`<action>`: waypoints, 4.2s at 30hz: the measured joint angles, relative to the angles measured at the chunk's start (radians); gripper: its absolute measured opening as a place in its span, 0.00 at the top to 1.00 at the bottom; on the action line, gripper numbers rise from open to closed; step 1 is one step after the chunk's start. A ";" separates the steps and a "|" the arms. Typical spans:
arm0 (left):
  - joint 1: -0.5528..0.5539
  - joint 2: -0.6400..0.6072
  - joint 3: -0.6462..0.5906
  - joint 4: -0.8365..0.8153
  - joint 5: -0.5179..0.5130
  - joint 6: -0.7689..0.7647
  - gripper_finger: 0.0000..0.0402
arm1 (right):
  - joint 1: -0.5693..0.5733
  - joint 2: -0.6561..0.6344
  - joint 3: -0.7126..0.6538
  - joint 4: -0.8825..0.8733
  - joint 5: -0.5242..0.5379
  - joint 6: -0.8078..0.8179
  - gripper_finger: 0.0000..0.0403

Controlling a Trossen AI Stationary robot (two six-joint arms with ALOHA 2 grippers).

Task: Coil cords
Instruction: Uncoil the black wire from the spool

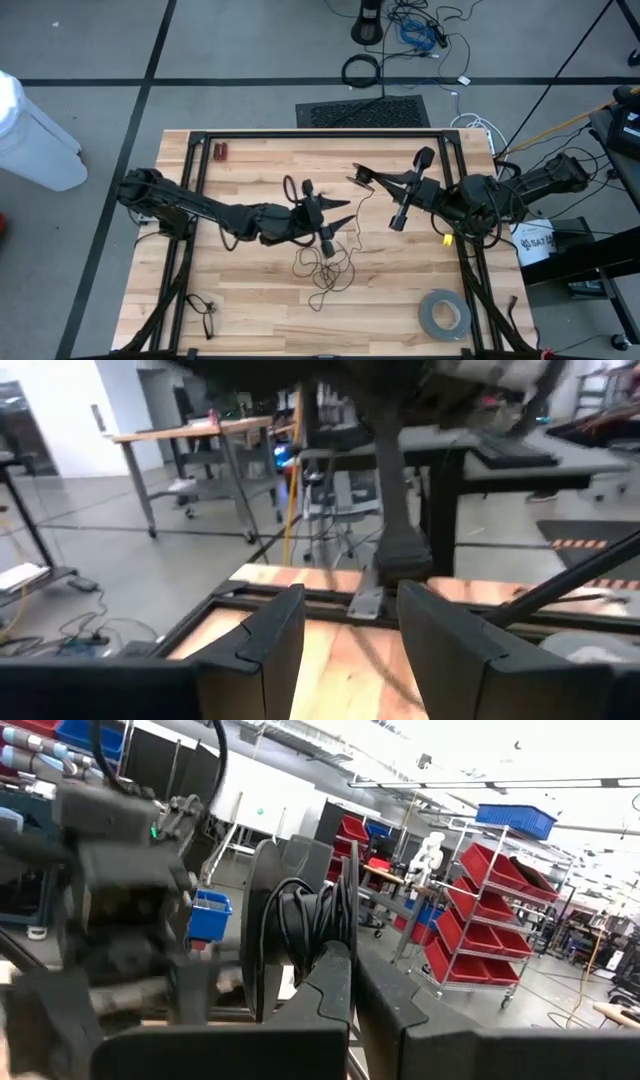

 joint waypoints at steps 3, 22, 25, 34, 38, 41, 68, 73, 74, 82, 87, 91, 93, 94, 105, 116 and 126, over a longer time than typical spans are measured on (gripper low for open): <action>0.006 0.036 0.000 0.056 0.040 -0.025 0.58 | 0.000 0.002 0.000 0.009 0.000 -0.002 1.00; 0.024 0.088 0.000 0.123 0.020 -0.052 0.58 | -0.011 0.006 0.000 0.008 -0.001 -0.006 1.00; 0.027 0.100 0.000 0.129 0.019 -0.052 0.58 | -0.011 0.008 0.000 0.008 -0.001 -0.006 1.00; 0.028 0.101 0.000 0.134 0.016 -0.043 0.68 | -0.011 0.009 0.000 0.007 -0.001 -0.005 1.00; 0.029 0.111 0.000 0.130 0.017 -0.037 0.77 | -0.011 0.009 0.000 0.007 -0.001 -0.005 1.00; 0.029 0.111 0.000 0.130 0.017 -0.017 0.86 | -0.011 0.009 0.000 0.007 -0.001 -0.005 1.00; -0.017 0.081 0.028 0.234 0.166 0.044 1.00 | -0.077 0.009 0.000 -0.129 0.001 0.064 1.00; -0.054 0.073 0.062 0.230 0.163 0.117 1.00 | -0.078 0.009 0.000 -0.166 0.000 0.079 1.00; -0.061 0.072 0.066 0.229 0.158 0.133 1.00 | -0.078 0.009 0.000 -0.172 -0.001 0.078 1.00; -0.108 -0.063 0.066 -0.029 -0.053 0.211 1.00 | -0.032 0.009 0.000 -0.222 -0.001 -0.017 1.00; -0.132 -0.185 0.067 -0.326 -0.163 0.146 1.00 | -0.002 0.003 0.000 -0.209 -0.002 -0.048 1.00; -0.138 -0.256 0.067 -0.535 -0.217 0.047 1.00 | -0.002 -0.012 0.000 -0.209 -0.002 -0.035 1.00; -0.138 -0.279 0.067 -0.626 -0.220 -0.011 1.00 | -0.003 -0.017 0.000 -0.209 -0.005 -0.023 1.00; -0.138 -0.288 0.067 -0.663 -0.220 -0.037 1.00 | -0.003 -0.018 0.000 -0.208 -0.006 -0.023 1.00; -0.140 -0.287 0.066 -0.921 -0.189 -0.209 0.80 | -0.008 -0.018 0.000 -0.169 -0.115 -0.035 1.00; -0.173 -0.288 0.066 -0.903 -0.176 -0.128 0.63 | -0.008 -0.018 0.000 -0.202 -0.155 0.022 1.00; -0.140 -0.240 0.066 -0.416 -0.139 0.232 0.62 | -0.009 -0.014 0.000 -0.227 -0.223 0.095 1.00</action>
